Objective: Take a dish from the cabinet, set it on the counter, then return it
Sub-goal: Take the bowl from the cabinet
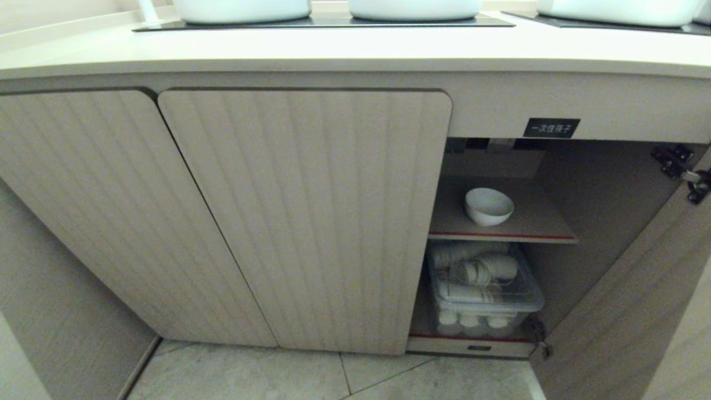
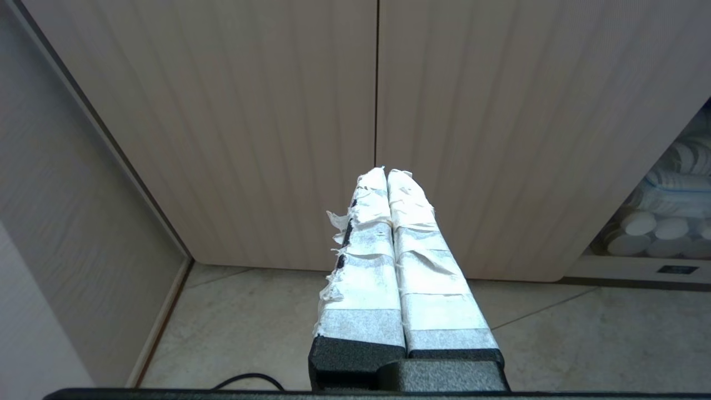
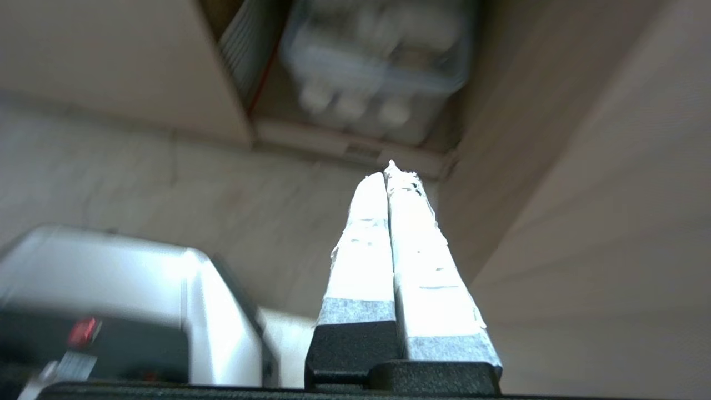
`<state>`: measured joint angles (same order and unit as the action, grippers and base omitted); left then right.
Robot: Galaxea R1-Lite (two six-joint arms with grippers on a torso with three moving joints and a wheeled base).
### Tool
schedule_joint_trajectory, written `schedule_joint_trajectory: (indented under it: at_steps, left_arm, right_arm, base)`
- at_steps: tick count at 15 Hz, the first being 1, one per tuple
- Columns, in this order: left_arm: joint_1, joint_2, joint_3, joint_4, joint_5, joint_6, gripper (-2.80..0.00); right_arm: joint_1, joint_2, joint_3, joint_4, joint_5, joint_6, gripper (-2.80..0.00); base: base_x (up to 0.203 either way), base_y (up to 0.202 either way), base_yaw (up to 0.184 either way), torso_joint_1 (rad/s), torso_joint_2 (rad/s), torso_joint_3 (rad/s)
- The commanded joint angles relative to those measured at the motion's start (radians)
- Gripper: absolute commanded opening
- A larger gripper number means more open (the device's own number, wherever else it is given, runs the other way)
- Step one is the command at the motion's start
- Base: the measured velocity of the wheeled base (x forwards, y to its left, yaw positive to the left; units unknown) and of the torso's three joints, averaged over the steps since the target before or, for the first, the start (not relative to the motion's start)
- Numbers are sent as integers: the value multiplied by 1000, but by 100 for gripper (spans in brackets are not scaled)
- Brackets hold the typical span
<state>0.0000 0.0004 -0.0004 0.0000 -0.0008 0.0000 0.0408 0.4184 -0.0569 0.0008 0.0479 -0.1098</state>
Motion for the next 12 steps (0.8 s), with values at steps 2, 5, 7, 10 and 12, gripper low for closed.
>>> schedule_joint_trajectory:
  at_steps: [2, 5, 7, 10, 12]
  left_arm:
    - [0, 0, -1, 0, -1, 0, -280]
    - [0, 0, 0, 0, -1, 0, -280]
    - [0, 0, -1, 0, -1, 0, -280]
    - [0, 0, 0, 0, -1, 0, -280]
    - [0, 0, 0, 0, -1, 0, -280]
  right_arm:
    - [58, 235, -60, -14, 3, 0, -280]
    - [113, 410, -139, -40, 7, 2, -280]
    - [129, 498, -186, -52, 11, 14, -280]
    - [145, 579, -196, -56, 16, 84, -280]
    - [147, 616, -194, -54, 17, 139, -280]
  base:
    - [0, 0, 0, 0, 0, 0]
    - [0, 0, 0, 0, 0, 0]
    - [0, 0, 0, 0, 0, 0]
    - [0, 0, 0, 0, 0, 0]
    - [0, 0, 0, 0, 0, 0]
